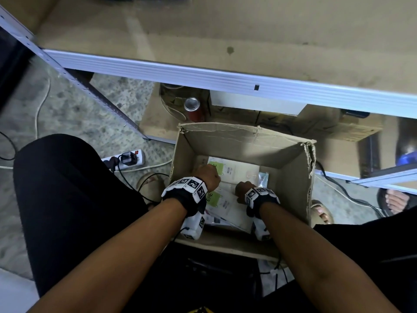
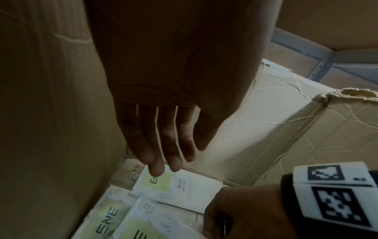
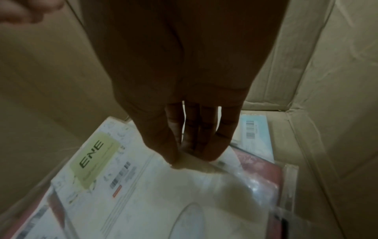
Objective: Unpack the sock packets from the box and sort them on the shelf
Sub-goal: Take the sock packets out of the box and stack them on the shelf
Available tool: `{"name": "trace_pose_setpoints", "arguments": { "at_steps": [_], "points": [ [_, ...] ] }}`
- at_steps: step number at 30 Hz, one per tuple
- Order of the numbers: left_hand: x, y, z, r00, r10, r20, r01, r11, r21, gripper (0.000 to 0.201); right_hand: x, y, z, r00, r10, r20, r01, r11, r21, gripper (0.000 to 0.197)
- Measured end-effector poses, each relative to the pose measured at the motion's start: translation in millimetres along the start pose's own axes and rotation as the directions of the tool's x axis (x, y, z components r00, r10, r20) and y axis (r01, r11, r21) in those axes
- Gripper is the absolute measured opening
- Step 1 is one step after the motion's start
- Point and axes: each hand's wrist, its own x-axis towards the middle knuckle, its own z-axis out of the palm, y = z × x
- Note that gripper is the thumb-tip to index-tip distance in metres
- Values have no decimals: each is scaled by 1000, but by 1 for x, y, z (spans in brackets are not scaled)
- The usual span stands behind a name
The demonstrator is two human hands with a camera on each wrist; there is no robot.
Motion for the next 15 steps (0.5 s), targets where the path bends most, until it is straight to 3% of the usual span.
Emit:
{"name": "trace_pose_setpoints", "arguments": {
  "at_steps": [5,11,15],
  "points": [
    [12,1,7,1000,-12,17,12,999,40,38,-1,7,-4,999,38,-35,-38,999,12,26],
    [29,-5,23,998,-45,52,43,998,40,35,-7,30,-9,991,128,-48,-121,984,129,55],
    [44,-16,37,990,-93,110,93,996,9,35,-13,38,-7,981,182,-62,-162,956,244,56]
  ]
}}
